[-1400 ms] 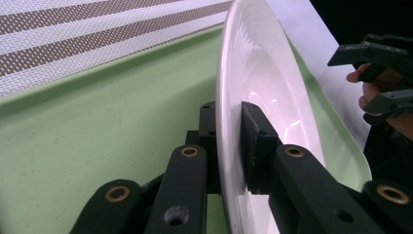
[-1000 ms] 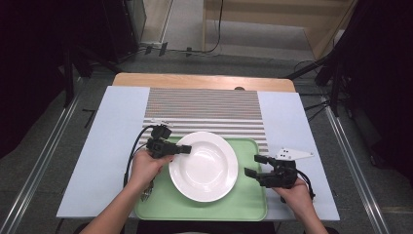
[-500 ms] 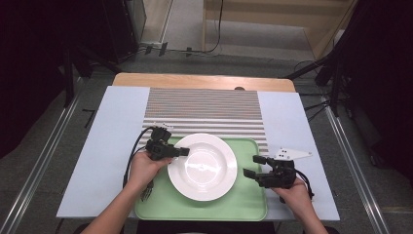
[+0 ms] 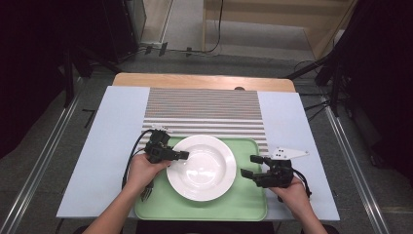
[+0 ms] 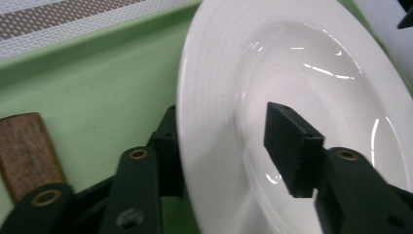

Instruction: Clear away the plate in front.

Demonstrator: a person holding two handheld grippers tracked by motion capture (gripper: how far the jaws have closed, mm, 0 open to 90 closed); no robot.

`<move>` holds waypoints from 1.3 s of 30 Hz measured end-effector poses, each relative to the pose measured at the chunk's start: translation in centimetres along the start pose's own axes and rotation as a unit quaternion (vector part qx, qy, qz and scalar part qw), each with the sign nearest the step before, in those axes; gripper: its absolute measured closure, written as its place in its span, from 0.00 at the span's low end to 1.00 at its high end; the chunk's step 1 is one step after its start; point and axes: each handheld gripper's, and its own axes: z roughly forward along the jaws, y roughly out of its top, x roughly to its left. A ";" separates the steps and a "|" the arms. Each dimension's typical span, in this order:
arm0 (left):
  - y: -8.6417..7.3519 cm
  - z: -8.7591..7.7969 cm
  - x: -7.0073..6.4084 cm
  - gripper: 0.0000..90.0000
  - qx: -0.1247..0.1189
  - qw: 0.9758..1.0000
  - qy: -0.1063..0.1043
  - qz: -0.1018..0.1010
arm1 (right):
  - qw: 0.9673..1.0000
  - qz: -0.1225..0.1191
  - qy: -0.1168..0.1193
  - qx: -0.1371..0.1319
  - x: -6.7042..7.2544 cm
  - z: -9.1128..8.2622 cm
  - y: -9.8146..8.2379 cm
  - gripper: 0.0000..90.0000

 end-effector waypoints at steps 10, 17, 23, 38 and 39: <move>0.0 -0.1 -0.8 0.43 -0.010 0.998 0.046 0.042 | 1.000 -0.006 -0.001 0.001 0.1 0.1 0.0 0.27; 0.1 -0.6 -0.5 0.37 -0.035 0.997 0.051 0.038 | 1.000 -0.004 0.000 0.001 0.1 0.1 0.0 0.27; 0.3 -1.3 -0.6 0.33 -0.049 0.996 0.056 0.056 | 1.000 -0.004 0.000 0.002 0.1 0.1 0.0 0.28; 0.3 -3.5 -0.3 0.32 -0.067 0.993 0.063 0.079 | 1.000 -0.004 -0.001 0.001 0.1 0.1 0.0 0.27; 0.3 -3.6 -0.3 0.32 -0.069 0.992 0.063 0.080 | 1.000 -0.004 -0.001 0.001 0.1 0.1 0.0 0.27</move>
